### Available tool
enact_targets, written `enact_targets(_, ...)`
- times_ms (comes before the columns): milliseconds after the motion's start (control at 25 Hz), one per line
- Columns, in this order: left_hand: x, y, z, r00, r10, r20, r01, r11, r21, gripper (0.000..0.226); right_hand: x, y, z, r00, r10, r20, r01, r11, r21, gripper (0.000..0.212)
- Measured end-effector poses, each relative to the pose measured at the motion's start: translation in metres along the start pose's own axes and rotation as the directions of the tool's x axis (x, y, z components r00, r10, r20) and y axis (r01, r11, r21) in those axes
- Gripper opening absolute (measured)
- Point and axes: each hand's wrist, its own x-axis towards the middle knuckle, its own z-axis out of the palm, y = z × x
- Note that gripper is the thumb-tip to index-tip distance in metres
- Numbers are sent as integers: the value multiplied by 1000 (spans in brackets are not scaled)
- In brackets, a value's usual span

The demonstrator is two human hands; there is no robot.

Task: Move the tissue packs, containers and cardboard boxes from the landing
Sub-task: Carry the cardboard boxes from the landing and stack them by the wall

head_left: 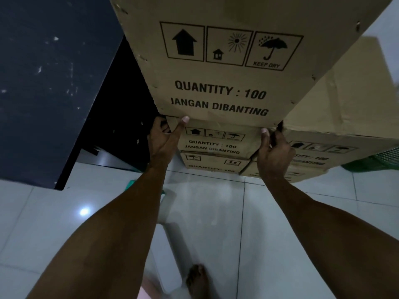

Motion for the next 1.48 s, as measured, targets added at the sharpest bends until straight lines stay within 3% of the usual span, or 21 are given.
enact_targets(120,-6,1,3,995,68,-74,-66,998,24,94,-1,-5,-1,1000,0,-25,0,1000,3,38)
enact_targets(400,-14,3,9,989,130,-72,-126,991,54,79,-3,-2,-5,999,-47,-25,47,999,0,36)
enact_targets(880,-16,5,11,989,115,-93,-107,991,85,72,-7,2,-6,997,-68,-24,68,998,-8,29)
enact_targets(1080,-19,9,13,995,67,-73,-58,991,120,74,-7,4,-9,998,-53,22,54,998,-35,27)
enact_targets(1240,-32,15,16,999,1,-36,1,998,70,89,-11,7,-17,988,-77,133,84,996,-42,33)
enact_targets(1480,-118,-7,1,977,-214,15,211,971,109,103,-50,16,-50,952,-115,285,143,987,-77,21)
